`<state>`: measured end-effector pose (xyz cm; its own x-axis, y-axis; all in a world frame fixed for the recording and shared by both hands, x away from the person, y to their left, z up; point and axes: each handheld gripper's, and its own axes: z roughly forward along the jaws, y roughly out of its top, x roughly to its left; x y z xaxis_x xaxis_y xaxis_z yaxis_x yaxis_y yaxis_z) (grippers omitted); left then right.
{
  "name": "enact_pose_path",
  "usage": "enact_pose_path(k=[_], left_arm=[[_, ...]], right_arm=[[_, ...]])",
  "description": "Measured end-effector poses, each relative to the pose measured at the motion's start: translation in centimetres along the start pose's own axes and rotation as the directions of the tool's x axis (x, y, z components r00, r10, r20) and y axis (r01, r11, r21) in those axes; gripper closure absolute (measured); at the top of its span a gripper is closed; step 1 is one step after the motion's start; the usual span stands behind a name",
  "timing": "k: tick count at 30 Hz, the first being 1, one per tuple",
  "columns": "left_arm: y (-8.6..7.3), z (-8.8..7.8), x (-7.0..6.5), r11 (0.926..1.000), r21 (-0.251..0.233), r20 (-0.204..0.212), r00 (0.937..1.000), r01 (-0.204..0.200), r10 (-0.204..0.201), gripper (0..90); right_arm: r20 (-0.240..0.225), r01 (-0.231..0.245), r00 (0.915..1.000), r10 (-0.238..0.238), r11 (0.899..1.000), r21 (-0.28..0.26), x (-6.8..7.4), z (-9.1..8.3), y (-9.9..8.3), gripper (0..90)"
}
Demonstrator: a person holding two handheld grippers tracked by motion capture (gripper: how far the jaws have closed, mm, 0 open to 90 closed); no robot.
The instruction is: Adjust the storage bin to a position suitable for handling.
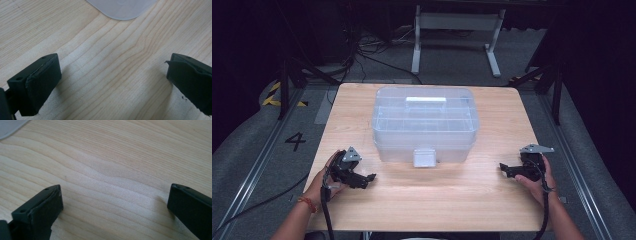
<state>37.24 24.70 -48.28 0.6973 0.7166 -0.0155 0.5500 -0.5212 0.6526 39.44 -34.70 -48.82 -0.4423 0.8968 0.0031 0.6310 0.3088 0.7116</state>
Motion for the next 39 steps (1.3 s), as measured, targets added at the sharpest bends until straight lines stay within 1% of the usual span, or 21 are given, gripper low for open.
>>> enact_pose_path(k=[5, 8, 10, 12, 17, 22, 24, 25, 27, 30, 35, 37, 38, 39], left_arm=[[0.0, 0.0, -0.1, 1.0000, 0.000, -0.001, 1.0000, -0.001, 0.001, 0.3], [0.0, -0.1, -0.1, 0.9999, 0.000, -0.006, 0.9999, -0.014, 0.014, 0.5], [0.0, -0.1, -0.1, 1.0000, -0.001, -0.005, 1.0000, -0.002, 0.002, 0.5], [0.0, 0.0, 0.0, 1.0000, 0.001, 0.002, 1.0000, -0.005, 0.005, 0.4], [0.0, 0.0, 0.0, 1.0000, 0.002, 0.005, 1.0000, -0.007, 0.007, 0.5], [-0.1, -0.1, 0.0, 1.0000, -0.003, 0.000, 1.0000, -0.002, 0.002, 1.2], [-0.2, -0.1, -0.1, 1.0000, -0.004, -0.003, 1.0000, 0.001, -0.001, 1.4], [-0.2, -0.1, -0.1, 1.0000, -0.005, -0.004, 1.0000, 0.001, -0.001, 1.5], [-0.2, -0.2, 0.0, 1.0000, -0.005, -0.008, 1.0000, -0.004, 0.004, 1.5], [-0.2, -0.2, 0.0, 1.0000, -0.005, -0.008, 1.0000, -0.004, 0.004, 1.5], [-0.2, -0.2, 0.0, 1.0000, -0.005, -0.008, 1.0000, -0.004, 0.004, 1.5], [-0.2, -0.2, 0.0, 1.0000, -0.007, -0.007, 1.0000, -0.003, 0.003, 1.5], [-0.2, -0.2, 0.0, 1.0000, -0.007, -0.007, 1.0000, -0.003, 0.003, 1.5], [-0.2, -0.2, 0.0, 1.0000, -0.005, -0.008, 1.0000, -0.004, 0.004, 1.5]], right_arm=[[0.003, -0.003, 1.0000, 0.003, 1.000, 0.000, 0.0, 0.0, 0.0, 0.4], [0.011, -0.009, 0.9999, 0.009, 1.000, -0.002, 0.1, 0.0, 0.0, 1.0], [0.012, -0.011, 0.9999, 0.011, 1.000, -0.003, 0.1, 0.0, 0.0, 1.0], [0.014, -0.013, 0.9998, 0.013, 1.000, -0.002, 0.2, -0.1, -0.1, 1.4], [-0.001, 0.007, 1.0000, -0.007, 1.000, -0.014, 0.2, -0.3, -0.2, 6.0], [-0.012, 0.017, 0.9998, -0.017, 1.000, -0.019, 0.1, -0.4, -0.2, 8.5], [-0.016, 0.016, 0.9997, -0.017, 0.999, -0.029, 0.1, -0.4, -0.3, 13.2], [-0.014, 0.016, 0.9998, -0.016, 0.999, -0.036, 0.0, -0.6, -0.3, 17.4], [-0.012, 0.011, 0.9999, -0.011, 0.999, -0.040, 0.0, -0.7, -0.4, 19.2], [-0.015, 0.015, 0.9998, -0.016, 0.998, -0.060, -0.1, -0.9, -0.6, 27.3], [-0.013, 0.032, 0.9994, -0.033, 0.997, -0.074, 0.0, -1.2, -0.5, 30.0], [-0.014, 0.031, 0.9994, -0.033, 0.994, -0.100, 0.1, -1.8, -0.1, 30.3], [-0.014, 0.031, 0.9994, -0.033, 0.994, -0.100, 0.1, -1.8, -0.1, 30.3], [-0.020, 0.034, 0.9991, -0.037, 0.991, -0.131, 0.4, -2.5, 0.4, 30.6]])
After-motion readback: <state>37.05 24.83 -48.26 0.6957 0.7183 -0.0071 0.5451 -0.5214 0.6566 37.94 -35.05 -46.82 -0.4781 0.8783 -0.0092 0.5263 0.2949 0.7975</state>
